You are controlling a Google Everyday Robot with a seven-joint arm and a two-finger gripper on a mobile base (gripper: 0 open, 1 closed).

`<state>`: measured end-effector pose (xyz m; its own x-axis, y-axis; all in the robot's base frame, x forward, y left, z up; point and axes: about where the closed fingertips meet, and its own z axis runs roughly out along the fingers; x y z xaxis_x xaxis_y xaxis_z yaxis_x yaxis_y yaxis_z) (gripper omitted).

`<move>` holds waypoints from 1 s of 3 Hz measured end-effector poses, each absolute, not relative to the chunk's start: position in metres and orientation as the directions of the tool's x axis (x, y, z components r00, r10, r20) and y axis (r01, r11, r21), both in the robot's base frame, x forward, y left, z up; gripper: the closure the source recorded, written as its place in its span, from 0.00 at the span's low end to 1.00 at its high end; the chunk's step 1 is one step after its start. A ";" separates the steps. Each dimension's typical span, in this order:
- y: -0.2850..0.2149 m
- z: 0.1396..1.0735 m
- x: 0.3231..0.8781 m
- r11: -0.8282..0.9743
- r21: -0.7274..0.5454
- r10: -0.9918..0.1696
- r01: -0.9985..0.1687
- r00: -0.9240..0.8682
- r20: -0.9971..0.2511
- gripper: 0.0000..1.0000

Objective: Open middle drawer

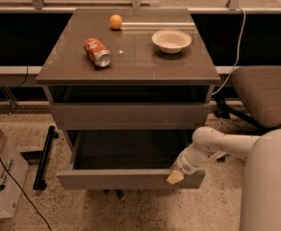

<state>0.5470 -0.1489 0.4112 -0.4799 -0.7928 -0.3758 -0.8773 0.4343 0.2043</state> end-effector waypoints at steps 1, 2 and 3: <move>-0.135 0.411 0.517 0.461 0.250 -0.772 -0.851 -0.524 -0.359 0.37; -0.132 0.411 0.515 0.469 0.259 -0.765 -0.844 -0.535 -0.360 0.04; -0.097 0.406 0.480 0.538 0.338 -0.686 -0.772 -0.634 -0.357 0.00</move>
Offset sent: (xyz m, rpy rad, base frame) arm -0.1021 0.0801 -0.0062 0.1200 0.2038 -0.2077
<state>0.4797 -0.0973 0.4065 -0.6343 -0.6858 -0.3567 -0.7720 0.5384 0.3377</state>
